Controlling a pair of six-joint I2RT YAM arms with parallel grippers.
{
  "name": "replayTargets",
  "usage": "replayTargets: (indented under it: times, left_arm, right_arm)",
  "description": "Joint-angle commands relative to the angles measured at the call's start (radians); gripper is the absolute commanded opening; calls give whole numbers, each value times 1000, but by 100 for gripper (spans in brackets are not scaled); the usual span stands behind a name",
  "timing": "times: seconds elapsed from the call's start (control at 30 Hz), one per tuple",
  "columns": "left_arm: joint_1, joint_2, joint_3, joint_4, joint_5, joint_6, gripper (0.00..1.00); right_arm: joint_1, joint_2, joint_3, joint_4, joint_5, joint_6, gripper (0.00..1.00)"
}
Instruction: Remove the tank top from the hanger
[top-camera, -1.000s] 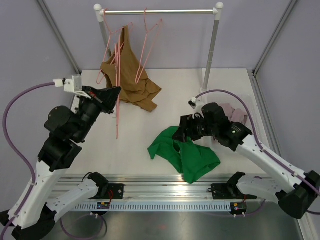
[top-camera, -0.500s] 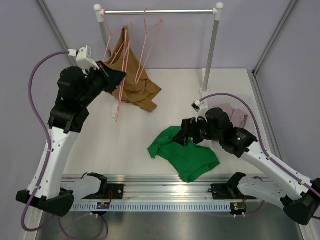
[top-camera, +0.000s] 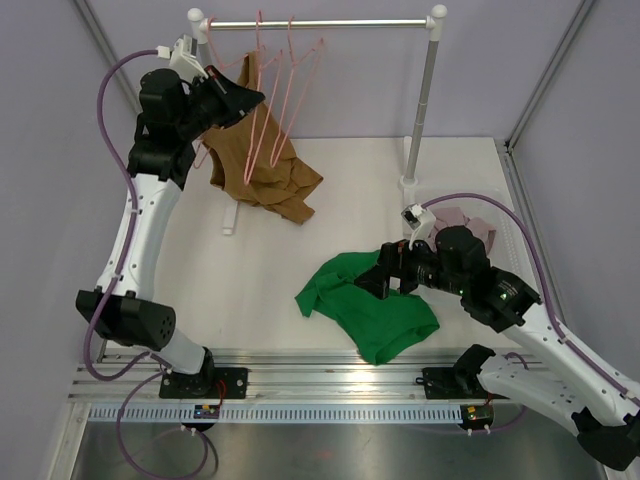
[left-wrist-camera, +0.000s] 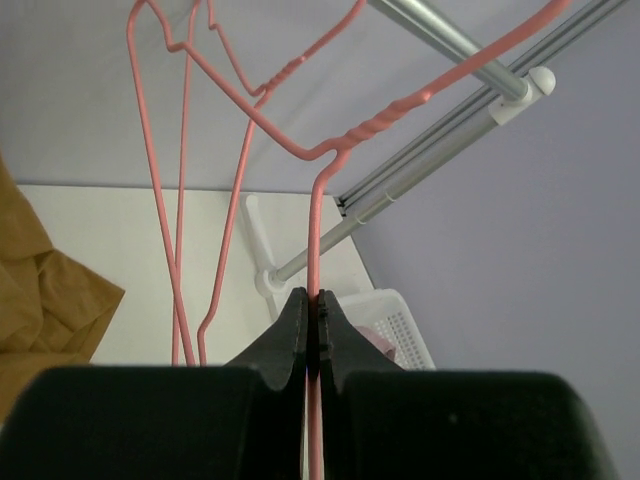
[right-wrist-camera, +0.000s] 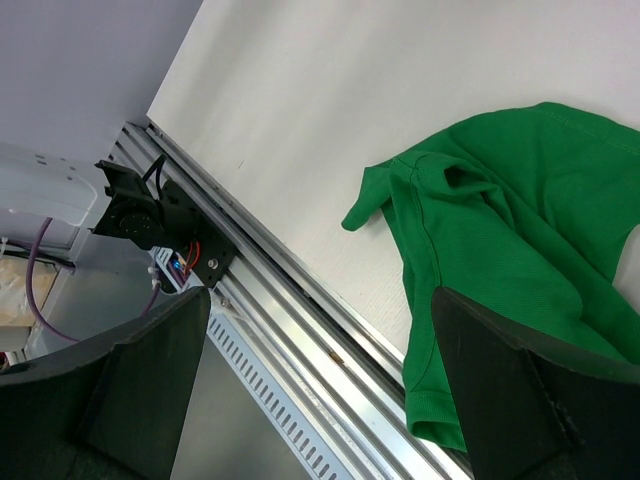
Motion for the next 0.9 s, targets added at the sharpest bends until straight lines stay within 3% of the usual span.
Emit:
replayTargets:
  times: [0.0,0.33,0.73,0.83,0.87]
  left_arm:
    - [20,67,94,173,109,-91,0]
    - [22,328,370,95,101,-96,0]
    - [22,295,253,101,107,-67,0]
    - [22,275,250,65,78,-48,28]
    - [22,257,247,55,69,-32,47]
  right_arm:
    - [8,-20,13,1,9,0,99]
    - [8,-30,-9,7,-5,0,99]
    - [8,1,-26,36,-15,-15,100]
    - [8,32,-29,42,26,-32,100]
    - [8,45,-26,37,40,-39,100]
